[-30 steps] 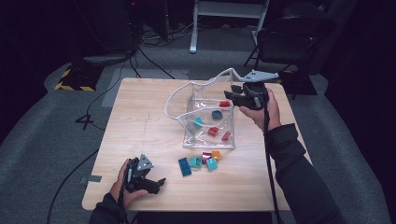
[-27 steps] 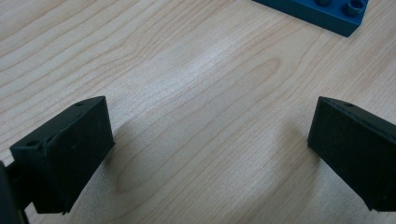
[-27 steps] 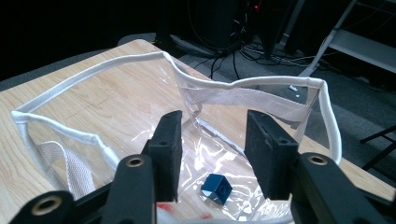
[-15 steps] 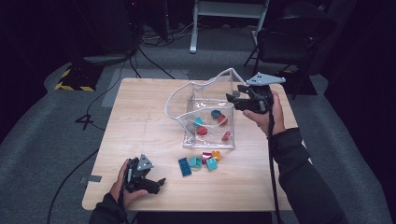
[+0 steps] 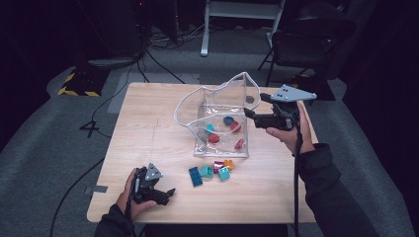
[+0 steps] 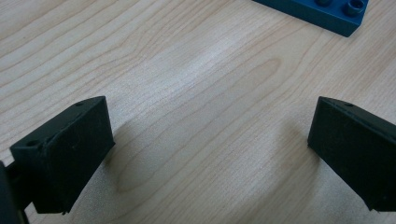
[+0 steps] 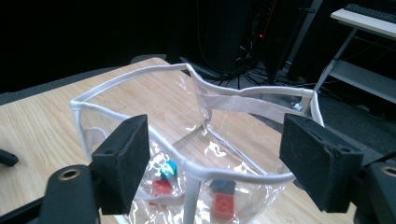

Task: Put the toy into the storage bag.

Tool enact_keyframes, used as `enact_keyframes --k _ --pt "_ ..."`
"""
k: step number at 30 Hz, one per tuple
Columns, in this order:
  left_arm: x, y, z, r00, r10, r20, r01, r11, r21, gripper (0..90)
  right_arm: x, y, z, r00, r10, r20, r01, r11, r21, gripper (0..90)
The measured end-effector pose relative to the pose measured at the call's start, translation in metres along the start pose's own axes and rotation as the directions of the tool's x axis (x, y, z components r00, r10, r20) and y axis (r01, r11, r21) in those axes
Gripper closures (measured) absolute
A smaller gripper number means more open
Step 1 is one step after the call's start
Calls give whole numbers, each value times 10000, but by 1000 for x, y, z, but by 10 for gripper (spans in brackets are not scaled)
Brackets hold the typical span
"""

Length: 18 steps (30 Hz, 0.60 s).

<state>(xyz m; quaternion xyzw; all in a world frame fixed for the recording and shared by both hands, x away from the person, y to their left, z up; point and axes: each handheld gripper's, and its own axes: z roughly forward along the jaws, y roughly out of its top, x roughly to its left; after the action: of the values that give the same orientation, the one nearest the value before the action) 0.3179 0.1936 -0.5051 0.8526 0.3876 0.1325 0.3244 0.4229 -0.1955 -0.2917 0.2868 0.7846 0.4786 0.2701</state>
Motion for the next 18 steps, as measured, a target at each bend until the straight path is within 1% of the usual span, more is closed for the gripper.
enact_keyframes --k 2,5,7,11,15,18 --pt "0 0 0 10000 -3 -2 3 10000 -1 2 3 -4 -3 9999 -60 -105 60 10000 -34 225" --pt "0 0 0 10000 1 -4 -1 10000 0 2 8 -10 -6 9997 -232 -98 232 9997 3 224" --pt "0 0 0 10000 -1 -3 1 10000 0 2 10 -15 -9 9994 -280 -193 279 9996 -38 222" --pt "0 0 0 10000 4 -5 -4 10000 -1 3 14 -25 -13 9991 -252 -352 248 9996 -141 222" --pt "0 0 0 10000 3 -4 -3 10000 -1 2 21 -38 -13 9984 -296 -478 294 9996 -43 223" --pt "0 0 0 10000 5 -3 -5 10000 2 2 27 -51 -9 9979 -399 -503 402 9992 53 225"
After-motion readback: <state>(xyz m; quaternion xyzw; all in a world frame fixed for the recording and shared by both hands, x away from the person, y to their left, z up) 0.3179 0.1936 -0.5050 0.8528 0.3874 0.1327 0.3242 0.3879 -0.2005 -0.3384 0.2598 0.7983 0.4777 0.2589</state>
